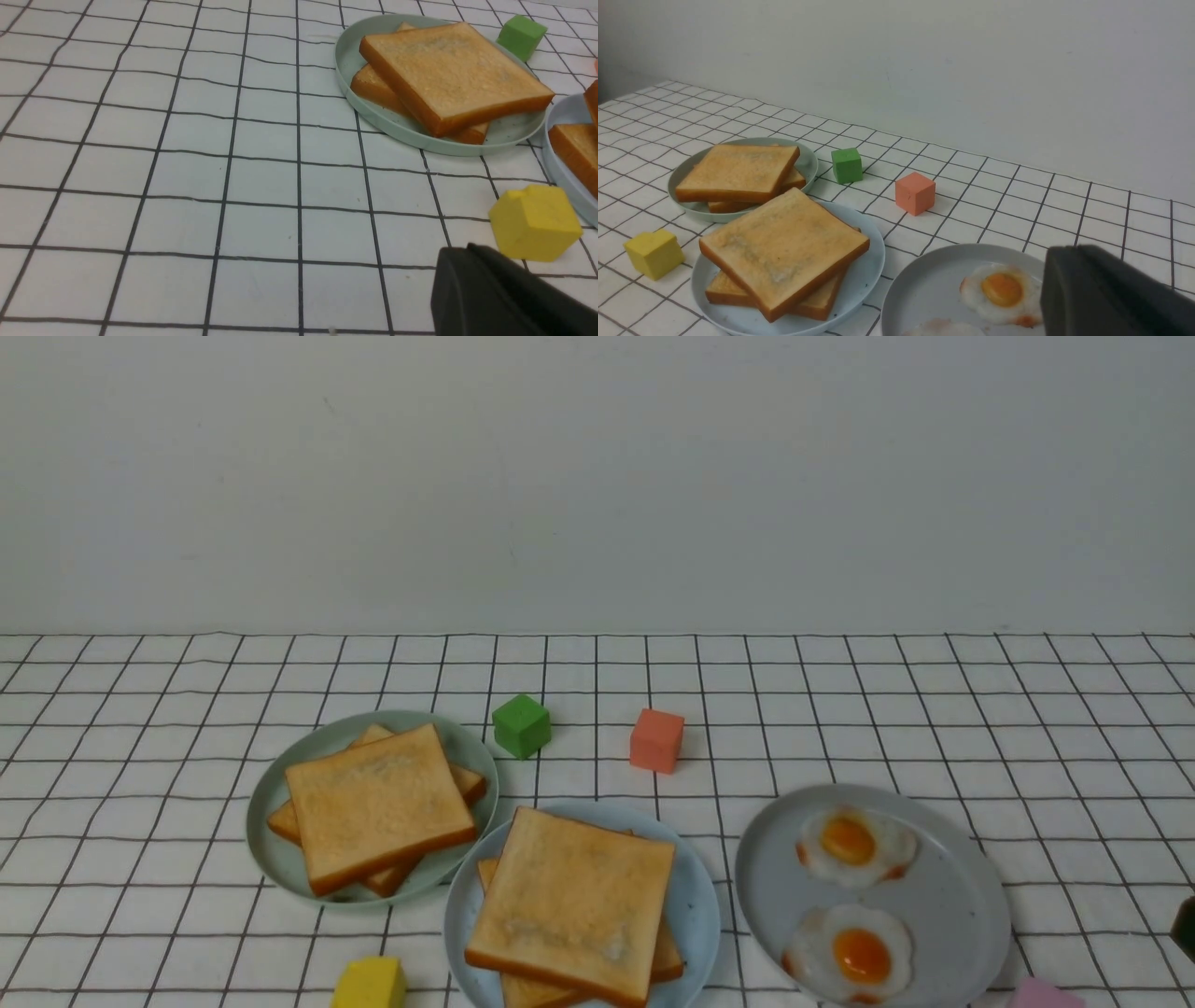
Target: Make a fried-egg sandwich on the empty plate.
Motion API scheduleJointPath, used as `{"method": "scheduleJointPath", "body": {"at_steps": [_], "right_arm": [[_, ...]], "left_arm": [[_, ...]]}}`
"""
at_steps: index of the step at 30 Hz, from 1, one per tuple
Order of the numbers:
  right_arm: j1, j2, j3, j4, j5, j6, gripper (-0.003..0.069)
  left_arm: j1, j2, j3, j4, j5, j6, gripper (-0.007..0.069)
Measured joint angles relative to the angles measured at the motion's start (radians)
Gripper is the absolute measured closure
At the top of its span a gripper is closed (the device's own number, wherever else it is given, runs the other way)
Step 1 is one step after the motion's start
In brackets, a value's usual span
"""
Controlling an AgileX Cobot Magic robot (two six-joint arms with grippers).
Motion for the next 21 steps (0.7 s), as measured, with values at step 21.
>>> {"method": "scheduleJointPath", "body": {"at_steps": [21], "right_arm": [[-0.014,-0.009,0.000,0.023,0.008,-0.006,0.0599]], "left_arm": [[0.000,0.000,0.001,0.000,-0.005,0.001,0.0621]]}}
